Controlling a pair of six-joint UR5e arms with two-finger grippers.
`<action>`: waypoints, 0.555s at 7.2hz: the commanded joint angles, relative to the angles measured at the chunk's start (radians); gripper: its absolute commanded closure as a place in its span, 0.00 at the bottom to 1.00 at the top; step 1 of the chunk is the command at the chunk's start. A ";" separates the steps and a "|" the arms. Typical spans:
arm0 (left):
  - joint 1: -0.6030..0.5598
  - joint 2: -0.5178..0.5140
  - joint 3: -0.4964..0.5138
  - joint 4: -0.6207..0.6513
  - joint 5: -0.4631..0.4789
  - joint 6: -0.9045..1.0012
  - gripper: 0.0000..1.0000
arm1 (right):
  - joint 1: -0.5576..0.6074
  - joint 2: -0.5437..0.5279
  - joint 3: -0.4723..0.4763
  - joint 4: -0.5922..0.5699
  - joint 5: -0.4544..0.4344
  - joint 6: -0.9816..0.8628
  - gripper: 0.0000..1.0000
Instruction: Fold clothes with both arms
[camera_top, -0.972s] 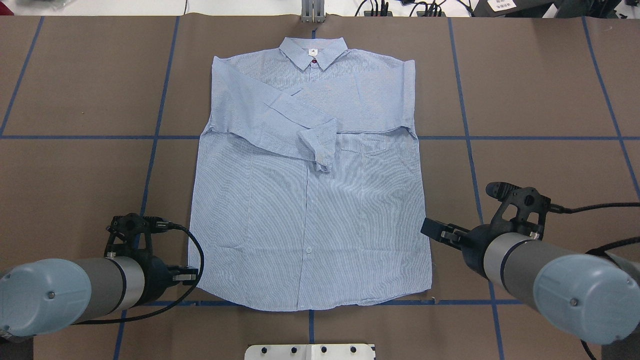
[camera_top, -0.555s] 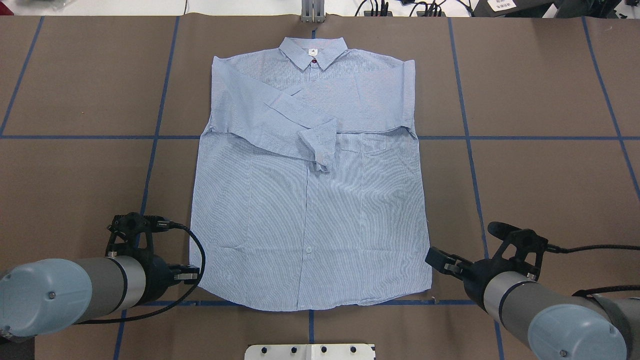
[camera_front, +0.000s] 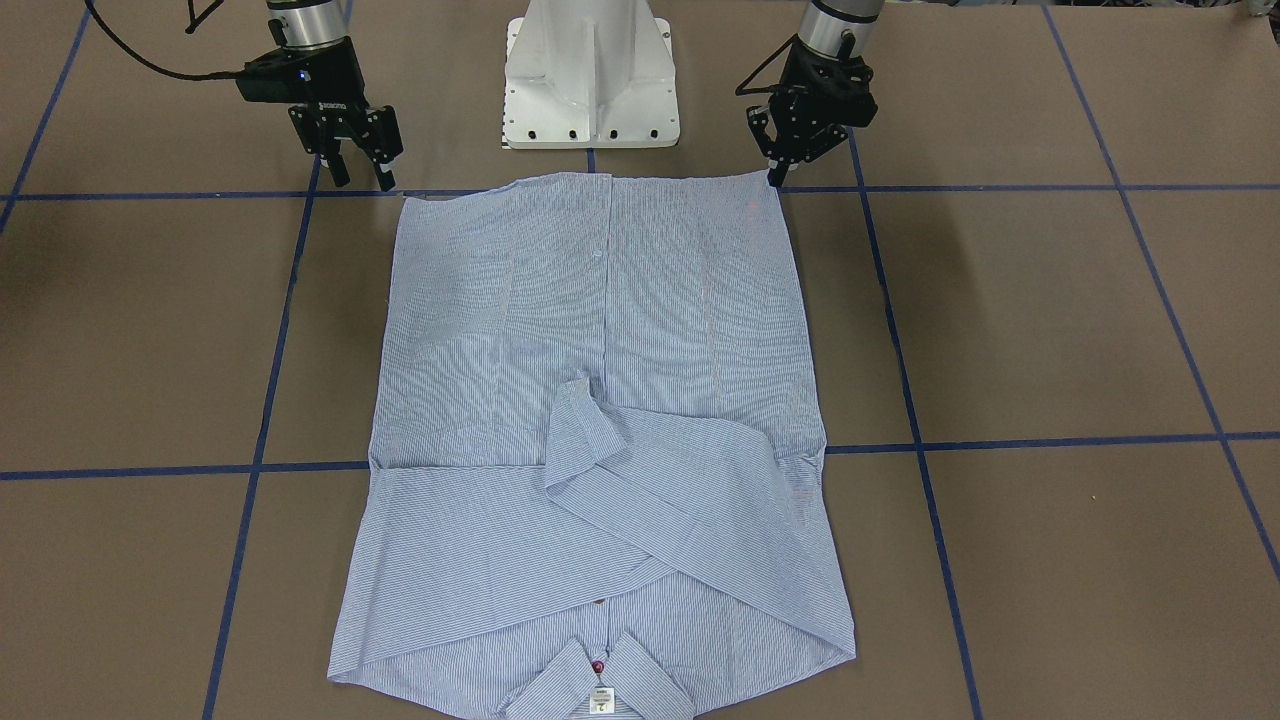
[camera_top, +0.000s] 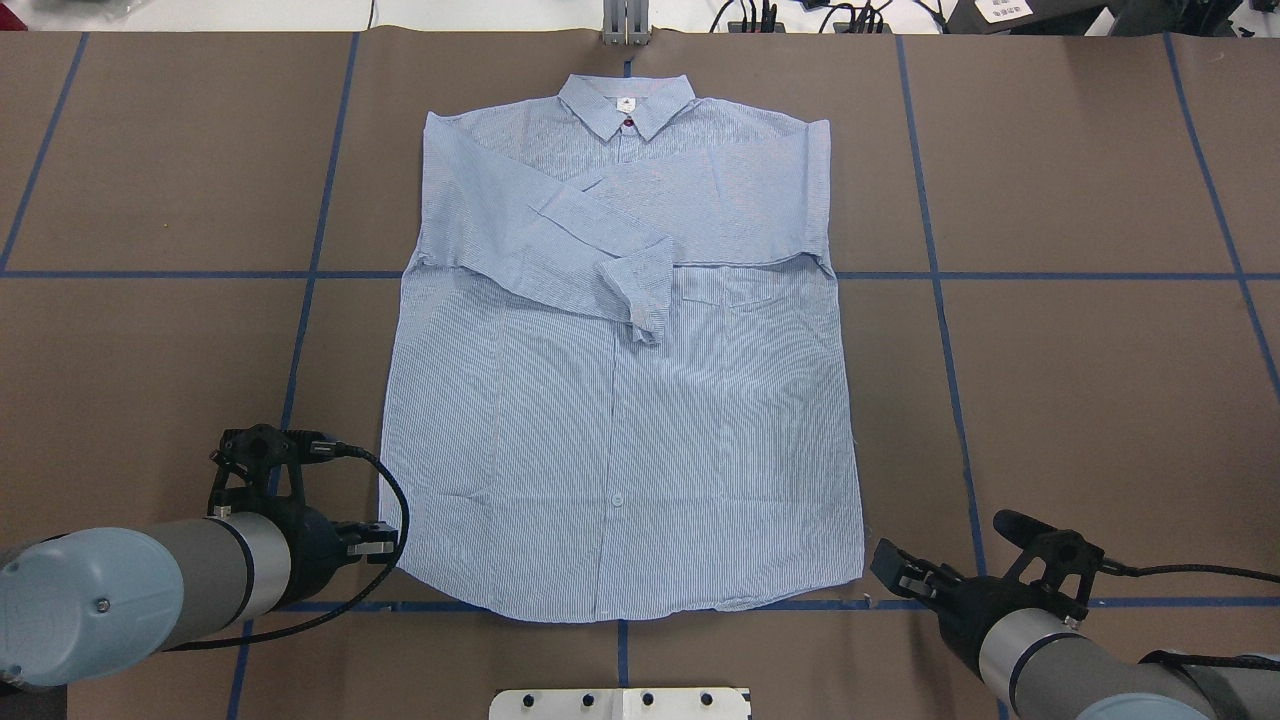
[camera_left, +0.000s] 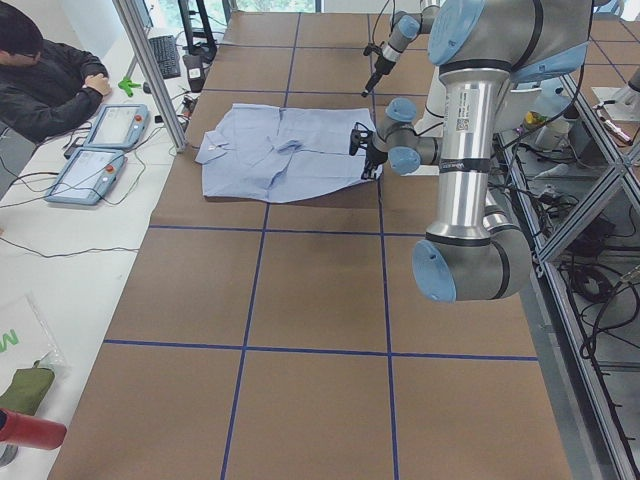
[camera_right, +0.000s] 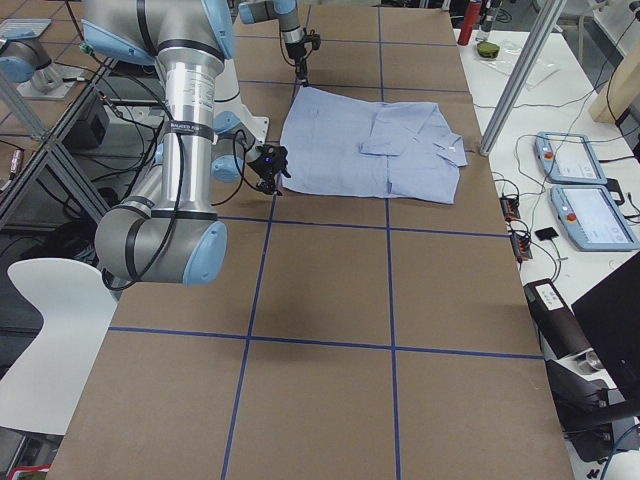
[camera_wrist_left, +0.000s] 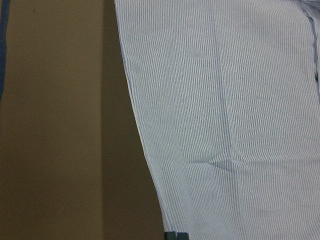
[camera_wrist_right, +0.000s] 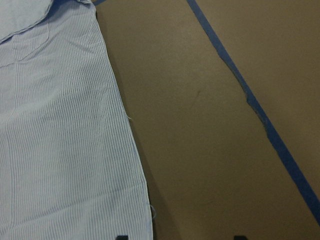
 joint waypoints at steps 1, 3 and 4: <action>0.001 0.001 -0.002 0.000 0.012 0.000 1.00 | -0.018 0.072 -0.012 -0.098 -0.010 0.031 0.37; 0.001 0.001 -0.005 0.000 0.012 0.000 1.00 | -0.018 0.162 -0.102 -0.119 -0.022 0.034 0.39; 0.001 0.002 -0.005 0.000 0.012 0.000 1.00 | -0.018 0.163 -0.105 -0.119 -0.022 0.034 0.44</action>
